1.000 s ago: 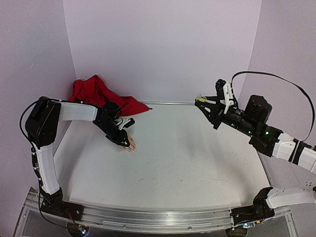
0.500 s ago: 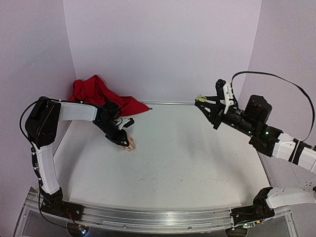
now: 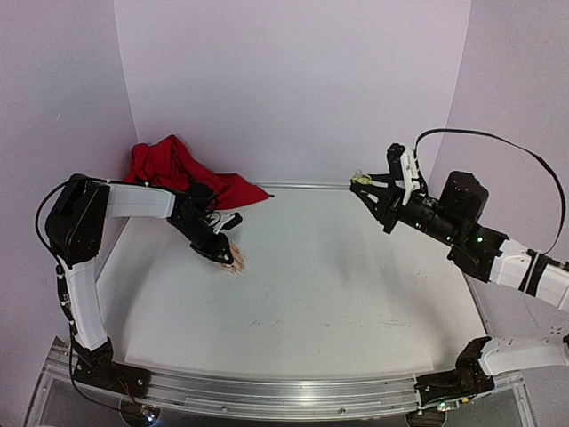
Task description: Paint the nails
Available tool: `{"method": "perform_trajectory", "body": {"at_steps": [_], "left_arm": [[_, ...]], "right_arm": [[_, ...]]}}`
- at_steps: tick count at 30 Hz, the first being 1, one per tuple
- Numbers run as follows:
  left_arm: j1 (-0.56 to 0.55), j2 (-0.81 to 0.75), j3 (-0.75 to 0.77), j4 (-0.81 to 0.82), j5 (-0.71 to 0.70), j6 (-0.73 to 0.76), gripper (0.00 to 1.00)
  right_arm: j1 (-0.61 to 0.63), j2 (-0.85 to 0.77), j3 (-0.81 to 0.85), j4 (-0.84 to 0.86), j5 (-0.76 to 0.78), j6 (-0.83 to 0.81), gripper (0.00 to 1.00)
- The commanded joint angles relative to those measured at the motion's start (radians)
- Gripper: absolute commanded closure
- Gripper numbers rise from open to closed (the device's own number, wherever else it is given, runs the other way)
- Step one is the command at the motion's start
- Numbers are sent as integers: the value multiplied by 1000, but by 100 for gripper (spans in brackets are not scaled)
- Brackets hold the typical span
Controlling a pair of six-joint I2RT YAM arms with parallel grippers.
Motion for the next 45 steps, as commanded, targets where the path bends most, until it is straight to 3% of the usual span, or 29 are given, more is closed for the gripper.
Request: {"method": "perform_trajectory", "body": {"at_steps": [1,45], "left_arm": [[4,5,45,21,36,-7,100],[-13,34,54,31,53,-29,100]], "right_arm": [[4,-4,19,74,-14,4,100],[3,1,22,73,-16,5,100]]}}
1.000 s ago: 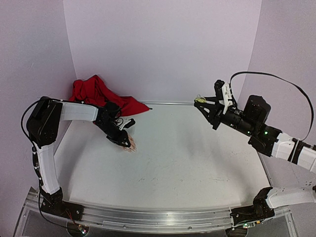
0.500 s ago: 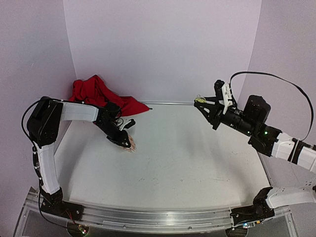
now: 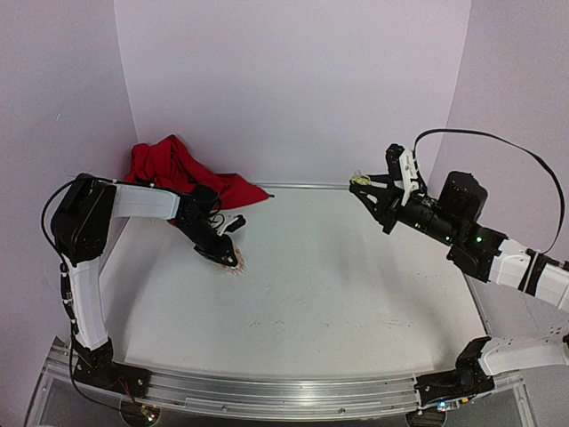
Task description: Paint the nails
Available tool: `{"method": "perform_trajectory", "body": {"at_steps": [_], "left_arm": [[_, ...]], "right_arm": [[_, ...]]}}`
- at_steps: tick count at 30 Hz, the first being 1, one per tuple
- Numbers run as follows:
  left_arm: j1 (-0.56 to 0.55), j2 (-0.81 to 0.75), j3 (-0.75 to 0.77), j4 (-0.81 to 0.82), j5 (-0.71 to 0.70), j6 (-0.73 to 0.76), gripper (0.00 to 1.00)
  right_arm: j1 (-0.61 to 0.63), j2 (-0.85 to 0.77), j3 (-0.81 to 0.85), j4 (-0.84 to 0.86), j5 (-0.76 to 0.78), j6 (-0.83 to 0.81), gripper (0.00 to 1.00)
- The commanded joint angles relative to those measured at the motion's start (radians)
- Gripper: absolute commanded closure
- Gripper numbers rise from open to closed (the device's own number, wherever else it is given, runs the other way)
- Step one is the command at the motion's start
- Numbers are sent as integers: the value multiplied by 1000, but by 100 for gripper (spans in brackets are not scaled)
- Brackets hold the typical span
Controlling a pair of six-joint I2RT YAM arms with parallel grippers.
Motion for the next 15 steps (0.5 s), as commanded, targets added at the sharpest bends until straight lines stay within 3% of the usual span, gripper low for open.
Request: {"method": "perform_trajectory", "body": {"at_steps": [1,15], "left_arm": [[-2,-9,34,24,14,-3,100],[12,-85,-12,28,-30,7,100]], "right_arm": [[3,-5,23,73,-13,5,100],[3,-19,21,71,-17,9,100]]}}
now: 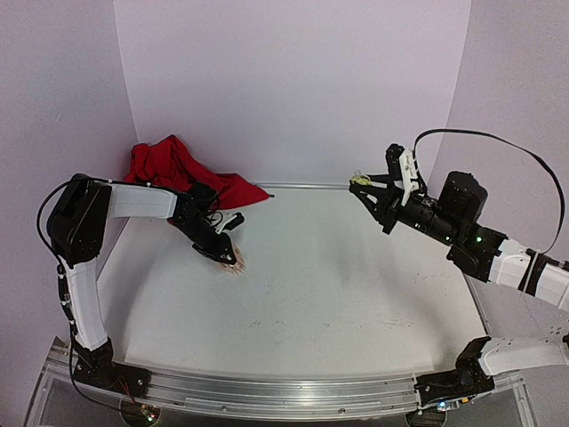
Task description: Paint the nails
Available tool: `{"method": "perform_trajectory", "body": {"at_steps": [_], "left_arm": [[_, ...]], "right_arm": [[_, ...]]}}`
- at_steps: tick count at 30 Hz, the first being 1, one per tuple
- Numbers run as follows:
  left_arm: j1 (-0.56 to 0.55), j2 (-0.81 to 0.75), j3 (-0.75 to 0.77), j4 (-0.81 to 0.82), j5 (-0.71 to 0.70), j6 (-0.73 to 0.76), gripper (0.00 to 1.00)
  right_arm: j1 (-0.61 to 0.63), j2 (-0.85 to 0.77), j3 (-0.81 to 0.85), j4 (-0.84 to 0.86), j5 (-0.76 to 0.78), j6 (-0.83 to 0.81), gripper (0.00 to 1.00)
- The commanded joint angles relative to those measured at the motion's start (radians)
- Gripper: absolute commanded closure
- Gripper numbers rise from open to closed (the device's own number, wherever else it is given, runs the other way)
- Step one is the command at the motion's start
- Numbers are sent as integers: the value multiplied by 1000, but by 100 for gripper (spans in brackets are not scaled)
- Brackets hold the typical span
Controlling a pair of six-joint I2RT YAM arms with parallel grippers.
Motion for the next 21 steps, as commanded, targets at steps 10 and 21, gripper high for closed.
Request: {"method": "perform_trajectory", "body": {"at_steps": [10,21], "left_arm": [[14,-47,4,18,-40,13,100],[15,-22,23,16,-37,16,100]], "right_arm": [[3,-24,19,72,-15,8,100],[3,-19,19,72,-12,6,100]]}}
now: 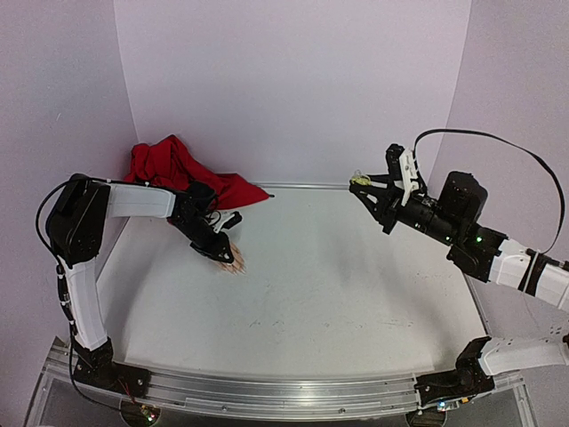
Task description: Paint the nails
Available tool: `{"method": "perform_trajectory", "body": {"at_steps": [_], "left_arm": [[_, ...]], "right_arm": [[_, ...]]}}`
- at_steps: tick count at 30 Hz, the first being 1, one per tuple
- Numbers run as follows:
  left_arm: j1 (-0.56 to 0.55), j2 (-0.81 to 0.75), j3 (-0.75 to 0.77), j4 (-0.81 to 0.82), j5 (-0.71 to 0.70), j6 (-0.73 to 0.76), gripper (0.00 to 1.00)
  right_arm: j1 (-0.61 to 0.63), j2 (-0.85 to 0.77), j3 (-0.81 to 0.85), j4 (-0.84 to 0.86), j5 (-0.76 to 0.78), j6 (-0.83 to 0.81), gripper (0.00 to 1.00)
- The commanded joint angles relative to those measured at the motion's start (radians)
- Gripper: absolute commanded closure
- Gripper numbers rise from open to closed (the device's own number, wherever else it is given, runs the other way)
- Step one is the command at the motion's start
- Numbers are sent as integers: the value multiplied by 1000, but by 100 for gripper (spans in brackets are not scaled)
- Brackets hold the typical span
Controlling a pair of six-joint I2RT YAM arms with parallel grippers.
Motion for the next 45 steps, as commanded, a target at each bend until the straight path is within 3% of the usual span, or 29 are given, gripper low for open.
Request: {"method": "perform_trajectory", "body": {"at_steps": [1,45], "left_arm": [[7,-11,27,13,-7,17,100],[-22,12,22,12,47,6,100]], "right_arm": [[3,-18,19,71,-13,6,100],[3,-13,24,72,-14,9,100]]}}
